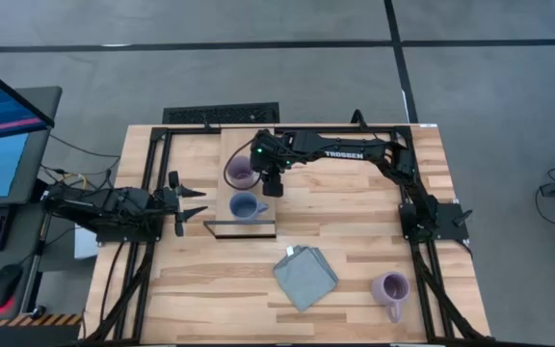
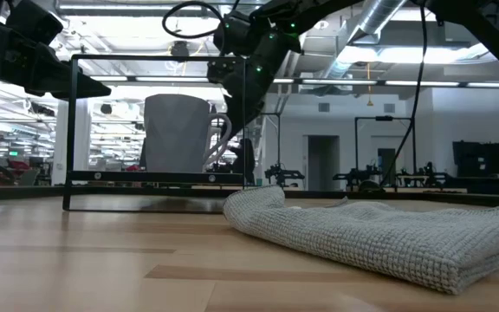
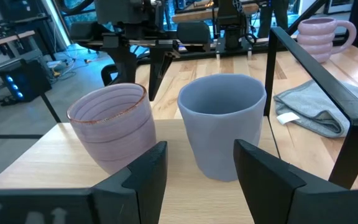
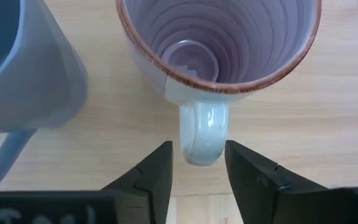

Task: Stack small to large cups/mugs on shelf
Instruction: Put the light purple cup on the shelf

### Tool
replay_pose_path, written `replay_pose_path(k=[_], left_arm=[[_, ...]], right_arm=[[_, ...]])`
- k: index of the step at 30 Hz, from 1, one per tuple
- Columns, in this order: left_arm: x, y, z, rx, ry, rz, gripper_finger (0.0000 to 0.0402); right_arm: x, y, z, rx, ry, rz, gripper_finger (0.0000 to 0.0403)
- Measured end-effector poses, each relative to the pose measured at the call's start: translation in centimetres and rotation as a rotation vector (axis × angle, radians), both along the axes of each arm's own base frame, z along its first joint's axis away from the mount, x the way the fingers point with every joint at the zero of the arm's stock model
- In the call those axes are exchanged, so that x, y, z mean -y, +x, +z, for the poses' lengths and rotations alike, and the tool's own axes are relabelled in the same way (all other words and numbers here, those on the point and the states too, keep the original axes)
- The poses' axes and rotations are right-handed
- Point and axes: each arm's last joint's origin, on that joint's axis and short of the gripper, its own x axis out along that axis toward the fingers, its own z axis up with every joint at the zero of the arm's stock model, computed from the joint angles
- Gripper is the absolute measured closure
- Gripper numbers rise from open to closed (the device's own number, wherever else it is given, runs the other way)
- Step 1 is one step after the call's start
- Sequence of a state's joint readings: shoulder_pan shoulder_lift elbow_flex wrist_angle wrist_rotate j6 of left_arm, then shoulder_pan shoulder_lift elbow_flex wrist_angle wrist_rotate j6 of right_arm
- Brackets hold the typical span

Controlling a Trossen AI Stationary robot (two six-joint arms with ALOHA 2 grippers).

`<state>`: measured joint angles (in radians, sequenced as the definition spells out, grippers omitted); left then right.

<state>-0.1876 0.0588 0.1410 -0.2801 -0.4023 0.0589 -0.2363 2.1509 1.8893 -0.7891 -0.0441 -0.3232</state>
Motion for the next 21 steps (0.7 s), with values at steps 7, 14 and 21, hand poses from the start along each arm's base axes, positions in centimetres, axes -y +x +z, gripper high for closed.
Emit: replay_pose_path(k=[7,14,21], left_arm=[[0.0,0.0,0.0,-0.001,-0.009,0.002,0.0225],[0.0,0.0,0.0,0.001,-0.017,0.003,0.0225],[0.0,-0.1,-0.2,-0.019,-0.011,0.013,0.0225]], right_arm=[[0.2,-0.6,-0.3,-0.07,-0.032,-0.025,0.0238],[0.8,-1.3,-0.2,-0.125,-0.045,-0.057,0.0238],[1.0,-2.5,-0.6,-0.236,-0.015,-0.071,0.0239]])
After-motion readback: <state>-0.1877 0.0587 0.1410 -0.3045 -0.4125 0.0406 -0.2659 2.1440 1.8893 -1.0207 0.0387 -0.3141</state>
